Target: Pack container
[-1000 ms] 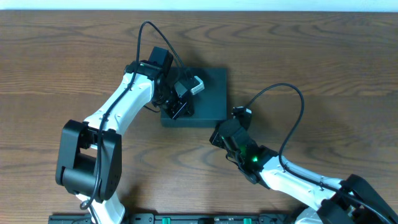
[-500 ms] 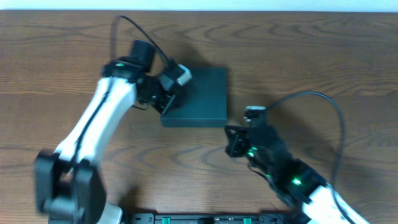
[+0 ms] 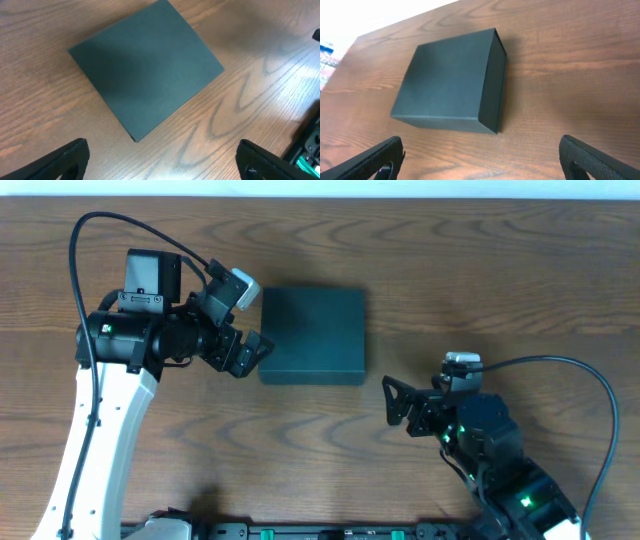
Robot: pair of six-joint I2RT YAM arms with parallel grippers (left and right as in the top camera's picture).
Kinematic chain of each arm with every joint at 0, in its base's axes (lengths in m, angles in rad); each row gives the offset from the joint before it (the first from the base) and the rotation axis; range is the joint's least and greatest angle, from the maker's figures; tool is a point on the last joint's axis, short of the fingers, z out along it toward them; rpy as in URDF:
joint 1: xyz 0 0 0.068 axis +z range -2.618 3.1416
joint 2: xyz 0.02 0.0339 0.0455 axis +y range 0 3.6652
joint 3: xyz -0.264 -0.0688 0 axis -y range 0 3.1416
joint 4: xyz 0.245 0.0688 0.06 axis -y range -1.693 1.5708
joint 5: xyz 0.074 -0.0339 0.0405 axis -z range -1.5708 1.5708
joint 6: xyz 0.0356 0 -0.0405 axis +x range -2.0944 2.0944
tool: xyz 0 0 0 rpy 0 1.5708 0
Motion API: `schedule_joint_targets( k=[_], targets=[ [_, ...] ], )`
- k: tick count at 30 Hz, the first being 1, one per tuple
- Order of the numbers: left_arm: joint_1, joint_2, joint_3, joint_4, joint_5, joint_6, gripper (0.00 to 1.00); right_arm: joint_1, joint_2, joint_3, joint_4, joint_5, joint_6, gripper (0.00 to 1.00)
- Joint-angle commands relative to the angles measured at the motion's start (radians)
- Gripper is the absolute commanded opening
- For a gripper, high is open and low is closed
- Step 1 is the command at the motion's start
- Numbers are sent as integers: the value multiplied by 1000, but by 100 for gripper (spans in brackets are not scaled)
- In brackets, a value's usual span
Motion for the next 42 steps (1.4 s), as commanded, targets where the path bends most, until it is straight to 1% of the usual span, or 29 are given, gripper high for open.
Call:
schedule_joint_targets(
  k=[1,10,18,19,20,21,22,24,28,32,34,37,39,42],
  targets=[
    [3,2,18,-22,-10,-17,96,-7,11,13,-7,12,-21,99],
    [3,2,18,-24,-119,-18,95,-7,61,12,-27,12,-21,99],
    [3,2,18,-24,-122,-18,96,-7,104,13,-56,12,-21,99],
    [3,2,18,-27,-132,-17,91,-7,109,13,-59,12,-21,99],
    [3,2,18,-33,-167,-18,84,-7,114,12,-61,12,-21,99],
    [3,0,18,-44,-210,-18,98,-7,121,12,-62,12,-21,99],
    [3,-6,18,-43,-250,-18,95,-7,128,12,-62,12,-21,99],
    [2,-13,18,-54,-298,-18,95,-7,142,13,-62,12,-21,99],
    [3,-51,18,-68,-347,-18,95,-7,175,13,-62,12,-21,99],
    [3,-159,18,-80,-345,-27,96,-7,210,12,-62,12,-21,99],
    [3,-222,18,-124,-346,-66,95,-7,222,12,-62,12,-21,99],
    [10,-335,-5,-211,-364,-72,95,-7,237,13,-62,12,-21,99],
    [40,-457,-61,-212,-367,-74,95,-7,249,12,-62,12,-21,99],
    [105,-652,-185,-157,-364,-101,95,-7,262,12,-62,12,-21,99]
  ],
)
